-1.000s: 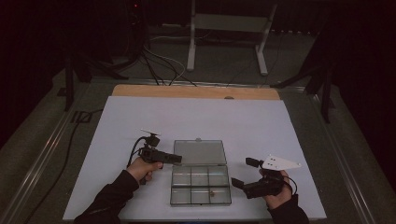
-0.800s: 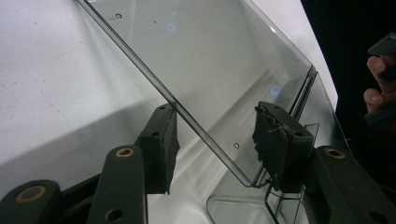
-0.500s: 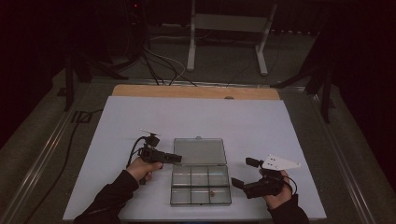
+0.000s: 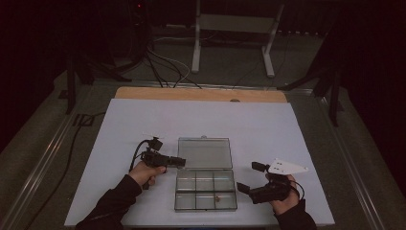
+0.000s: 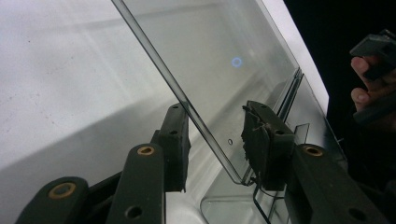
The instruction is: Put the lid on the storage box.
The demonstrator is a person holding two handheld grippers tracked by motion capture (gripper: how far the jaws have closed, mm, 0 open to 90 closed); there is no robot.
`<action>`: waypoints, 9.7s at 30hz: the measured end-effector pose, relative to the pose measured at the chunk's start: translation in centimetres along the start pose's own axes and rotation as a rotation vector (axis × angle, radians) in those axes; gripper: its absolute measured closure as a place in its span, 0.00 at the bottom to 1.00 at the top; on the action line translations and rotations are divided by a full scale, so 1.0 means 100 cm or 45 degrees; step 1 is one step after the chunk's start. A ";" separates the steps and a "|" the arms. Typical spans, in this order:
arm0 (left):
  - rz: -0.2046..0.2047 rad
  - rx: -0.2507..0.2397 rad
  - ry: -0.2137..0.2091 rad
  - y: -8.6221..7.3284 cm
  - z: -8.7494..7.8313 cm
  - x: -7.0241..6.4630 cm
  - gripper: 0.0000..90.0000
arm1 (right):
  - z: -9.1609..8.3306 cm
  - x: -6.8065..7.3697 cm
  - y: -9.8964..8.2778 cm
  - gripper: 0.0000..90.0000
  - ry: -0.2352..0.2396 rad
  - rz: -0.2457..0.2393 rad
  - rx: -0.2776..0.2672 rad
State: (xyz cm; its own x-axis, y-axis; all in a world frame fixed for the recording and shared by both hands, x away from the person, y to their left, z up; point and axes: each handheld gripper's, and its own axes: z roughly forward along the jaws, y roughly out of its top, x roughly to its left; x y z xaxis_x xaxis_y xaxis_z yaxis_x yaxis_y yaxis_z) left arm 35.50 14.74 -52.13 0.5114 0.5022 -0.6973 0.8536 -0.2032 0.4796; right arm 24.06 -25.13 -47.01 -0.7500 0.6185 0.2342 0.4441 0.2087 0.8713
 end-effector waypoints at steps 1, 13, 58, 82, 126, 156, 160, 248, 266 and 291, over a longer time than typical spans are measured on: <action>0.002 -0.003 -0.002 0.000 0.000 0.000 0.73 | 0.000 0.000 0.000 0.00 -0.001 -0.001 0.000; 0.026 -0.017 0.000 0.000 -0.003 -0.001 0.77 | 0.000 -0.001 0.000 0.00 0.000 0.006 -0.002; 0.271 -0.121 -0.040 -0.005 -0.017 -0.009 0.95 | 0.000 0.000 0.000 0.00 0.001 0.005 0.003; 0.546 -0.156 0.009 -0.010 -0.021 -0.018 0.96 | 0.001 -0.002 -0.001 0.00 0.024 0.025 -0.004; 0.990 -0.232 0.173 -0.029 -0.023 -0.037 0.96 | 0.006 -0.007 -0.001 0.00 0.182 0.129 0.015; 1.322 -0.246 0.277 -0.044 -0.024 -0.047 0.97 | 0.012 -0.007 0.004 0.55 0.106 0.205 0.121; 1.341 -0.247 0.286 -0.045 -0.024 -0.048 0.97 | 0.011 -0.008 0.006 0.75 0.116 0.216 0.120; 0.775 -0.257 0.167 -0.066 -0.078 -0.027 0.02 | 0.007 -0.002 0.008 1.00 0.171 0.196 0.112; 0.766 -0.269 0.115 -0.067 -0.077 -0.025 0.02 | 0.006 0.000 0.004 1.00 0.171 0.190 0.127; 0.767 -0.291 0.096 -0.067 -0.078 -0.026 0.02 | 0.002 0.009 -0.005 1.00 0.154 0.146 0.189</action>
State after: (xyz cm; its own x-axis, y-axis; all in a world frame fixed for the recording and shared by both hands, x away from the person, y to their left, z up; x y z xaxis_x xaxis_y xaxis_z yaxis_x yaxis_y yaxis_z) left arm 27.71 21.37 -49.41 0.8785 0.4157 -0.2356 0.3727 -0.2879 0.8822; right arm 23.26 -24.49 -47.35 -0.7401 0.5509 0.3857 0.5901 0.2569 0.7653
